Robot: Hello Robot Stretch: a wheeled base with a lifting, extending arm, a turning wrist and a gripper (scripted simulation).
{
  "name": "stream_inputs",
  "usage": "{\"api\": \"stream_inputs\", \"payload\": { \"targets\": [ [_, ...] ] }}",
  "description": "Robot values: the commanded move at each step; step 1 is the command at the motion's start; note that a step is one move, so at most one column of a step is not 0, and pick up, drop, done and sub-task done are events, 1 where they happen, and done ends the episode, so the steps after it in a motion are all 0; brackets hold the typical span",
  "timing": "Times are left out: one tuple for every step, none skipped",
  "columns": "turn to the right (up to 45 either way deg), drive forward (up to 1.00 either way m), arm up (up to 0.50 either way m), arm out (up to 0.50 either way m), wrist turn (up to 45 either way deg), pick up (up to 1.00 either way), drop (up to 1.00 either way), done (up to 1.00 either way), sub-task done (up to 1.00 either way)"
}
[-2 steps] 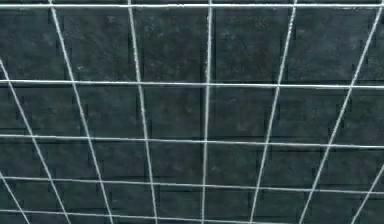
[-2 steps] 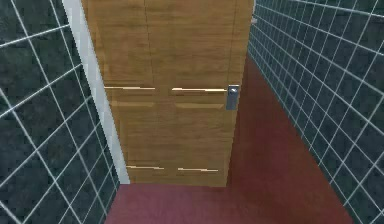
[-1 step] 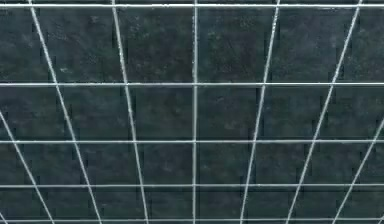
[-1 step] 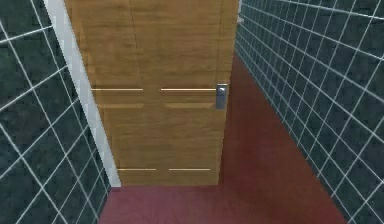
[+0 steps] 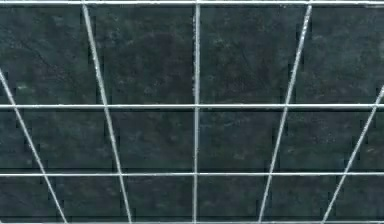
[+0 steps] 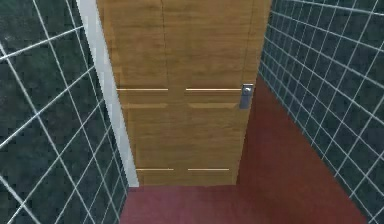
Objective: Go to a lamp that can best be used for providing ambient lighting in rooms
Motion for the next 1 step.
{"api": "stream_inputs", "payload": {
  "targets": [
    [-45.0, 0.00, 0.00, 0.00, 0.0, 0.00, 0.00, 0.00, 0.00]
  ]
}}
